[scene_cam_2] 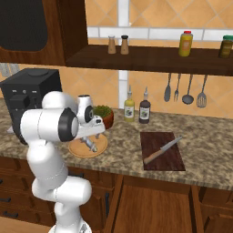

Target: Pick up the knife from the drawer and place it on the cutting board. Then place the meat from the plate to the cutting board.

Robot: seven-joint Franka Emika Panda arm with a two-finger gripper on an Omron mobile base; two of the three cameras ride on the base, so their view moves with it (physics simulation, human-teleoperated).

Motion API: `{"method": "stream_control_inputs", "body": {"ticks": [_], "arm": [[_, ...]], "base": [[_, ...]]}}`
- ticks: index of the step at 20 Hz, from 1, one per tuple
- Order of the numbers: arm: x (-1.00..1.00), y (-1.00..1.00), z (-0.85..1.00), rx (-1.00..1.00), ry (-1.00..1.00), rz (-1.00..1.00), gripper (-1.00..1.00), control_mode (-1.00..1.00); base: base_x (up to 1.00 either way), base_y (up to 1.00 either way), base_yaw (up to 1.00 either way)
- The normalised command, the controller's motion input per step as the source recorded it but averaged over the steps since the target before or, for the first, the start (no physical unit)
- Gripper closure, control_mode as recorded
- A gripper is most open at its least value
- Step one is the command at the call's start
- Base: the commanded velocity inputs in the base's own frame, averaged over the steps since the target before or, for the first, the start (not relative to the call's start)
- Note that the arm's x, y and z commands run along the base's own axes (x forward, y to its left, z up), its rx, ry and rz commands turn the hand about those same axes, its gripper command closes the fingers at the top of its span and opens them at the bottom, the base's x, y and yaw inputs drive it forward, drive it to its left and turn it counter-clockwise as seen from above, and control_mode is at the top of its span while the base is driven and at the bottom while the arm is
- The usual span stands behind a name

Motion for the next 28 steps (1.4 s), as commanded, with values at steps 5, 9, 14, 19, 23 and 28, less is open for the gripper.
{"method": "stream_control_inputs", "body": {"ticks": [5,9,14,19,23,28], "arm": [[0.24,0.17,-0.32,-0.01,0.10,0.08,-1.00,-1.00],[-0.05,0.00,-0.28,-0.01,0.03,0.04,-1.00,-1.00],[-0.38,0.00,-0.15,0.00,0.00,0.03,-1.00,-1.00],[-0.53,0.00,-0.23,0.00,0.01,0.01,1.00,-1.00],[-0.28,0.00,-0.03,0.00,0.00,0.01,1.00,-1.00],[-0.30,-0.08,0.59,0.00,-0.13,0.04,1.00,-1.00]], "base": [[0.00,0.00,0.00],[0.00,0.00,0.00],[0.00,0.00,0.00],[0.00,0.00,0.00],[0.00,0.00,0.00],[0.00,0.00,0.00]]}}
